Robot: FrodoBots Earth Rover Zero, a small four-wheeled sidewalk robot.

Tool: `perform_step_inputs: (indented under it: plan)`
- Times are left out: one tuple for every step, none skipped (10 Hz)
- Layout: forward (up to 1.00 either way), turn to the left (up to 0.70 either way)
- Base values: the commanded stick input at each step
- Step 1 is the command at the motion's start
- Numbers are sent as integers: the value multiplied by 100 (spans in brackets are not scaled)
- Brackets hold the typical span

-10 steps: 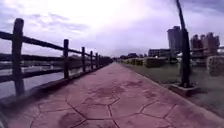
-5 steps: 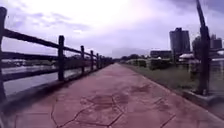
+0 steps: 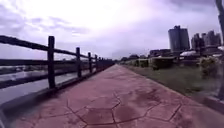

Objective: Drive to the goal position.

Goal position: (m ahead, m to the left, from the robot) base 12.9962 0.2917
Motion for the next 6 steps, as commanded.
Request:
perform_step_inputs:
  plan:
    - [100, 0]
    - [100, 0]
    - [100, 0]
    - [100, 0]
    - [100, 0]
    - [100, 0]
